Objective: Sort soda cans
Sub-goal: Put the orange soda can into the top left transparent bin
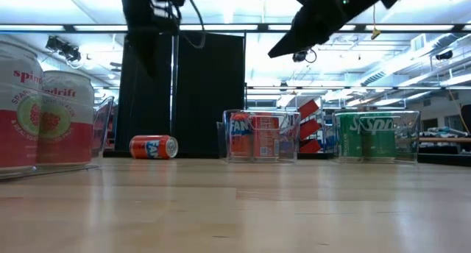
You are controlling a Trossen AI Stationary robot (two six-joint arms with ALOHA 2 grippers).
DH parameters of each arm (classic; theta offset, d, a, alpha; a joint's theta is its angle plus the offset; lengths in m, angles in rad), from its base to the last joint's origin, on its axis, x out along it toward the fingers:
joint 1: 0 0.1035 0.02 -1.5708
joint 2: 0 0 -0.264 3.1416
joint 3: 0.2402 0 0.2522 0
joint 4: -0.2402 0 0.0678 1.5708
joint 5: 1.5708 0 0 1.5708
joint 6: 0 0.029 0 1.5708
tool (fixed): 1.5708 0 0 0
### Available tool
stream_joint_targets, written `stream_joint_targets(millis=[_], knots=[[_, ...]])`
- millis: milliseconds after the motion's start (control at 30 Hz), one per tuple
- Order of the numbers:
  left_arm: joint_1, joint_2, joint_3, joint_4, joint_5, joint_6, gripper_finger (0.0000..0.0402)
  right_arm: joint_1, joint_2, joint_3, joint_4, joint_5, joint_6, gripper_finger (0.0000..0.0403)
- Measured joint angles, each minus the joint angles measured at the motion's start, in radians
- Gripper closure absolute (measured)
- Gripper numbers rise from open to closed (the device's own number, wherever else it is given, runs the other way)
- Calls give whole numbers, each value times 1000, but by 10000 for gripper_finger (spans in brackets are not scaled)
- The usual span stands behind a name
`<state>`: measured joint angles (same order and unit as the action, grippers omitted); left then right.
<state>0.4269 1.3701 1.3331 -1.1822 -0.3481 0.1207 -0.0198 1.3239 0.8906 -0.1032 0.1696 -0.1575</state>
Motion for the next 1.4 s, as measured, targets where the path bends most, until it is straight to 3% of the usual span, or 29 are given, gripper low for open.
stream_joint_targets(millis=[267,533,833,1067,1200,1400], knots=[[329,66,0,133,48,106,400,-23,0,-120,236,-45,23,403],[485,216,0,194,54,187,400,-23,0,-154,336,-45,50,403],[515,392,0,310,57,287,401,-9,0,-154,383,-44,52,403],[510,486,-13,260,102,309,401,8,0,-154,381,-43,53,403],[470,485,-40,254,183,284,401,21,0,-154,379,-43,53,403],[355,485,-87,260,190,267,401,40,0,-154,377,-40,56,403]])
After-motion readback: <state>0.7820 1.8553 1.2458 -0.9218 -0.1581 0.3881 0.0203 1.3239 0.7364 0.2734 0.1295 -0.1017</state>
